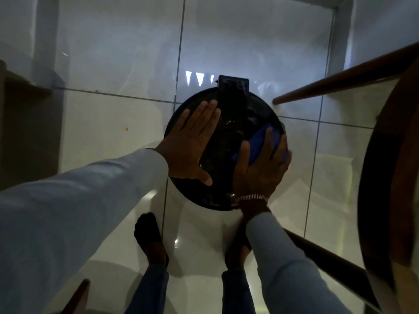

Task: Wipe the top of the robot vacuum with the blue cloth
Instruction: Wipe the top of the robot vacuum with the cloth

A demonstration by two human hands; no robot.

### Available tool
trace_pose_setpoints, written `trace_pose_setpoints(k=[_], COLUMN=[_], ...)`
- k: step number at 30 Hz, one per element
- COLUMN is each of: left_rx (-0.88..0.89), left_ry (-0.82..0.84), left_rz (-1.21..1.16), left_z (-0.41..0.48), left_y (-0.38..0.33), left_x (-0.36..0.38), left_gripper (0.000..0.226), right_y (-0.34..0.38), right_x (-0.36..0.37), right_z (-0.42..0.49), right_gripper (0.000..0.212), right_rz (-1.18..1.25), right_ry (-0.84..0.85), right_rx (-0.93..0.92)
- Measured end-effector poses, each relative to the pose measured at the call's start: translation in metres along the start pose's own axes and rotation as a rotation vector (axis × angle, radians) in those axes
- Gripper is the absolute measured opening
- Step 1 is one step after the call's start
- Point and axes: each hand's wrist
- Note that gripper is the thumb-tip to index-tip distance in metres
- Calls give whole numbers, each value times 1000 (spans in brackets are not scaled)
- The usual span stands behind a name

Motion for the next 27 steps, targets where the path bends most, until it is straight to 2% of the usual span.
trace_pose_setpoints(k=[2,6,7,10,13,16,19,22,25,27], left_rx=[4,17,18,22,39,40,42,53,60,64], left_ry=[-14,-42,-40,-28,-33,-50,-69,-87,-75,-40], left_rz=[13,6,4,-5,-11,-16,-17,-18,-8,-13], left_z=[0,1,1,2,3,3,4,2,-1,-3], left_y=[2,2,3,6,7,8,8,8,8,6], left_x=[2,4,3,5,7,8,11,8,5,-1], left_gripper=[144,144,144,146,145,144,144,142,143,145], right_y=[11,-26,-40,-54,-21,23,33,11,-2,2], right_x=[4,0,-1,-5,-1,7,13,10,-2,-19], right_z=[6,-30,-40,-40,-6,26,24,-7,-32,-21], right_gripper=[63,63,63,62,57,57,58,59,59,54], right_rz=[-85,-265,-283,-228,-104,-126,-215,-268,-192,-73], right_ry=[-7,127,174,164,39,-16,46,138,278,266], right_rx=[-31,-430,-482,-463,-279,-150,-264,-409,-477,-477])
Point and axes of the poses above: each hand's wrist, its own z-axis towards the middle knuckle, its own x-axis out of the palm, y = z × x, and after that the axes turned 8 degrees about y, right-handed
